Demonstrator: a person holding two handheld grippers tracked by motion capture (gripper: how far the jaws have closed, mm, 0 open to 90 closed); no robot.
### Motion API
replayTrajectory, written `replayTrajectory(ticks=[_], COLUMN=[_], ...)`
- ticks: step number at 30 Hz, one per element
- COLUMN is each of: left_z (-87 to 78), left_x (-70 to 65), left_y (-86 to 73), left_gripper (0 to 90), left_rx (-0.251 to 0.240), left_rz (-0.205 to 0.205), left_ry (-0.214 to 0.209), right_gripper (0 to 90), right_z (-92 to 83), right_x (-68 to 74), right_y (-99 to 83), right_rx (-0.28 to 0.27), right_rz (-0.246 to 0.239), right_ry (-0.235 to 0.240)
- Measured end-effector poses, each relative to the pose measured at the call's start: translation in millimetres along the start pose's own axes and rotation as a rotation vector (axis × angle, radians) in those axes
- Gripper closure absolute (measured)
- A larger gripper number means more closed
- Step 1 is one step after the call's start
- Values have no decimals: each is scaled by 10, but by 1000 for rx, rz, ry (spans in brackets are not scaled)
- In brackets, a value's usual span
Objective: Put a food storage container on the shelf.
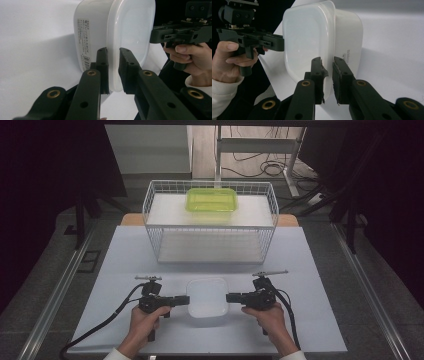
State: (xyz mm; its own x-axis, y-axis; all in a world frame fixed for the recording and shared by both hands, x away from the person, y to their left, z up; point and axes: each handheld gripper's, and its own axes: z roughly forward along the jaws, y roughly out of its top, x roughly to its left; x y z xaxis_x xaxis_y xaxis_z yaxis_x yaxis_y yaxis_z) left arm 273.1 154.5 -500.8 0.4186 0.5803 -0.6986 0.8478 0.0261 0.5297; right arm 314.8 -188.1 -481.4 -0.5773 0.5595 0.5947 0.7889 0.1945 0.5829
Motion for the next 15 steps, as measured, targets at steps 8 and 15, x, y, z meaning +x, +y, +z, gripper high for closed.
replayTrajectory(ticks=[8, 15], left_z=[-21, -85], left_x=[-42, -90], left_y=[8, 29], left_gripper=[788, 791], left_rx=[-17, -40], left_rz=[25, 50], left_ry=[4, -8], right_gripper=[788, 787], right_z=[-16, -57], right_x=[10, 71], right_y=[3, 28], right_rx=[-12, -30], right_rz=[-15, -38], right_ry=[0, -1])
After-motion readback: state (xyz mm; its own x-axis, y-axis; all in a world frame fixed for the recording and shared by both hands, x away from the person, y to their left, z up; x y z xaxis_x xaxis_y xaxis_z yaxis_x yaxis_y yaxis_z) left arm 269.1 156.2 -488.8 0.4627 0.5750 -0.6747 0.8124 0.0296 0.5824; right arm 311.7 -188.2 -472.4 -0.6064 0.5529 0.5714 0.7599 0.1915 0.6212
